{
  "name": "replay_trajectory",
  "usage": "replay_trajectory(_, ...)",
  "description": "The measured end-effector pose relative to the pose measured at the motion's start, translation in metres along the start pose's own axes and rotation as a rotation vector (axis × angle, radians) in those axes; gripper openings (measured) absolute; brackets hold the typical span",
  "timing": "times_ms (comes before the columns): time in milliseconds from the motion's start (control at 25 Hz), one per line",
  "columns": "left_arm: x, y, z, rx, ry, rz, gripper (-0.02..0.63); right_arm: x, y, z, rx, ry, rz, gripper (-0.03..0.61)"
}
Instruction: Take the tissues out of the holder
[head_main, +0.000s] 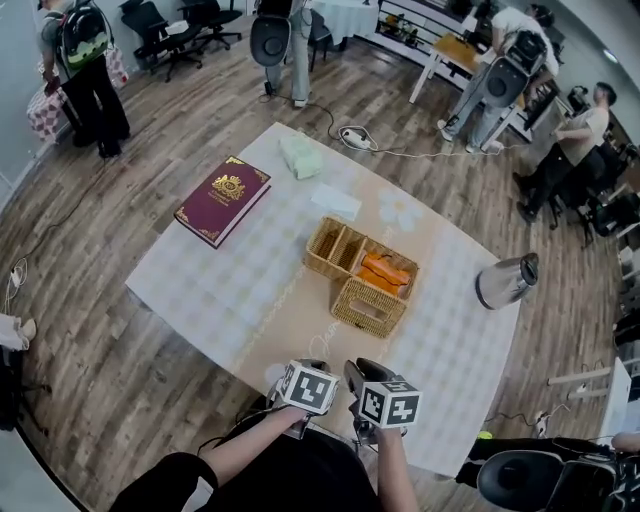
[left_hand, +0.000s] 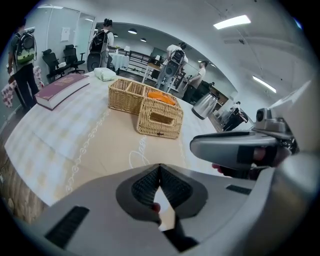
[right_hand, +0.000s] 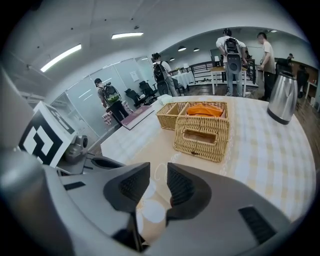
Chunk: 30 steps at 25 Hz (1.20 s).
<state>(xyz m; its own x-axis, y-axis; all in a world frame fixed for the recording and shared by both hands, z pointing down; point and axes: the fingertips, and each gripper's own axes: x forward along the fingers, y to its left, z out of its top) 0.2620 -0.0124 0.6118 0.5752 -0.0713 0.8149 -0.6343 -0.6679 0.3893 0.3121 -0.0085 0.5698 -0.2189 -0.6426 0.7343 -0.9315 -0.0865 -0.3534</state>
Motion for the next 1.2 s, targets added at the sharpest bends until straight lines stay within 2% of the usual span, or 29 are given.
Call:
replay_trajectory(360, 0.018, 0.026, 0.033, -0.031, 0.016, -0.01, 0.006, 0.027, -0.033, 0.048, -0.001, -0.002, -0.037, 0.135)
replay_trajectory(480, 0.023, 0.031, 0.04, -0.038, 0.018, -0.013, 0.006, 0.035, -0.044, 0.066, -0.062, 0.003, -0.048, 0.152)
replay_trajectory(640, 0.031, 0.037, 0.044, -0.05, 0.032, -0.021, 0.006, 0.044, -0.054, 0.089, -0.212, 0.0, -0.043, 0.157)
replay_trajectory(800, 0.037, 0.044, 0.046, -0.065, 0.044, -0.026, 0.006, 0.052, -0.071, 0.108, -0.33, -0.002, -0.096, 0.158)
replay_trajectory(1200, 0.051, 0.061, 0.06, -0.07, 0.066, -0.028, 0.006, 0.077, -0.121, 0.162, -0.412, -0.018, -0.168, 0.169)
